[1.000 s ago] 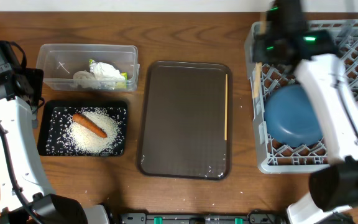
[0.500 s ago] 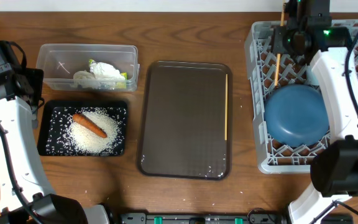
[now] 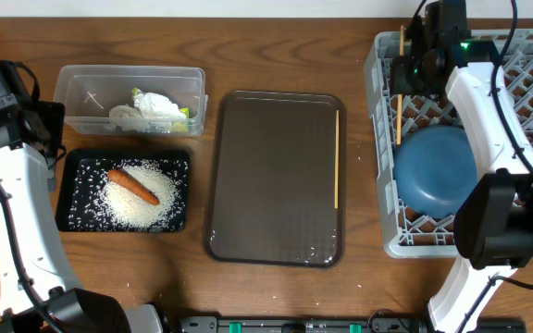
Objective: Sort waste into correct bins and load items into the dishwasher rack
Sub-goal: 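Carry the chopsticks with the right gripper toward the dishwasher rack, then move the right gripper back to the remaining chopstick on the brown tray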
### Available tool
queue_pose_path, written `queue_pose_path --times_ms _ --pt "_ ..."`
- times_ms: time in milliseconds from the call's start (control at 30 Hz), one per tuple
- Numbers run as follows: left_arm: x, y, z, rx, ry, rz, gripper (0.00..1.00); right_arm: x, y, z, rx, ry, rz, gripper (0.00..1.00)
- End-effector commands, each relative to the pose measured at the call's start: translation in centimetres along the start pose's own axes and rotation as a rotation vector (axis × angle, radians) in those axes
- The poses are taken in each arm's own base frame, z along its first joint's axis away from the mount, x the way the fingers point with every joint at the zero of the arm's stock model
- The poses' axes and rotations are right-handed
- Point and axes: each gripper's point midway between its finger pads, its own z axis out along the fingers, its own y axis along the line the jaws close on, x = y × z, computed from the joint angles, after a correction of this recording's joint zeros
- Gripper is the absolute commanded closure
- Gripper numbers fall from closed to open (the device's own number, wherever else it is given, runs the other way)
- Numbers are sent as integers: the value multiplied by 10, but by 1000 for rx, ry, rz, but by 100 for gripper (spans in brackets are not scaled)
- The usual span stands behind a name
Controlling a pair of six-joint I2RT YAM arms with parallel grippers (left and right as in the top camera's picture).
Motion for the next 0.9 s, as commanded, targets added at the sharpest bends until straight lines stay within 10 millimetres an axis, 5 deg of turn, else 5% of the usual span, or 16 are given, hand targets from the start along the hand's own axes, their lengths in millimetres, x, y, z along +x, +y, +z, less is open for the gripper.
queue_pose_path --times_ms 0,167,300,433,733,867 --pt "-1 2 2 -12 -1 4 1 6 6 2 -25 21 -11 96" --pt "-1 2 2 -12 -1 4 1 14 5 1 -22 54 -8 85" --pt "-1 2 2 -12 -1 4 1 17 5 1 -21 69 -7 62" --pt "-1 2 2 -12 -1 4 1 21 9 -6 -40 82 11 58" --pt "-1 2 2 -12 -1 4 1 17 71 -65 -296 24 0 49" --pt "-1 2 2 -12 -1 4 1 26 99 -73 -298 30 -35 31"
